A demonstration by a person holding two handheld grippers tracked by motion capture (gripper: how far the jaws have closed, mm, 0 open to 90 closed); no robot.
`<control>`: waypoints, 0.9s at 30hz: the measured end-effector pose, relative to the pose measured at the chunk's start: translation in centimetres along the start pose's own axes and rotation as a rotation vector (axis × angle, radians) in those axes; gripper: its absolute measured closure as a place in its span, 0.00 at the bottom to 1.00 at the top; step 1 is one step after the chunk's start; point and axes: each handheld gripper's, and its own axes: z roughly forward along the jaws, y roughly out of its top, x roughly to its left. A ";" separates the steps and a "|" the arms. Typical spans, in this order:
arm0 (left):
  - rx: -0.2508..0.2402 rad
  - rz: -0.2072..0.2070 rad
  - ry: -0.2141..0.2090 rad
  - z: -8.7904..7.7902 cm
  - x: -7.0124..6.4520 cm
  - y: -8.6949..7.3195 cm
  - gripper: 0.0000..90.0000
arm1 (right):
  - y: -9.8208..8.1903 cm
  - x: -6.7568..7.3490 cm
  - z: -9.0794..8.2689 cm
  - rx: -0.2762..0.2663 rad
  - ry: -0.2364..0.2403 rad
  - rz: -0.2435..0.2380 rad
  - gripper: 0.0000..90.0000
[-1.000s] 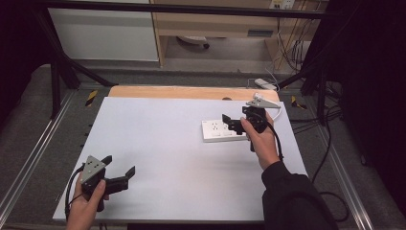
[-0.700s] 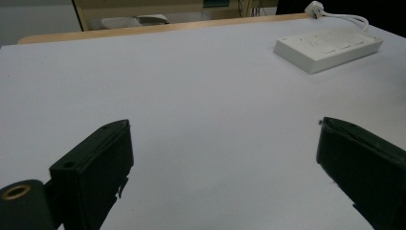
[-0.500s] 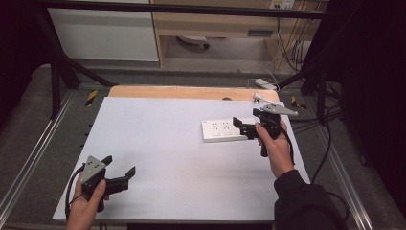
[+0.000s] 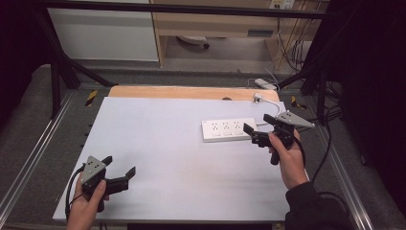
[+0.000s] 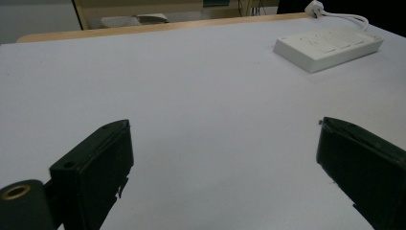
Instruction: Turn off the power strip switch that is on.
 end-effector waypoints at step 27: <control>0.000 -0.001 0.000 -0.1 -0.1 0.0 0.06 | -4.4 -0.1 -6.1 -0.040 -0.051 -0.014 0.04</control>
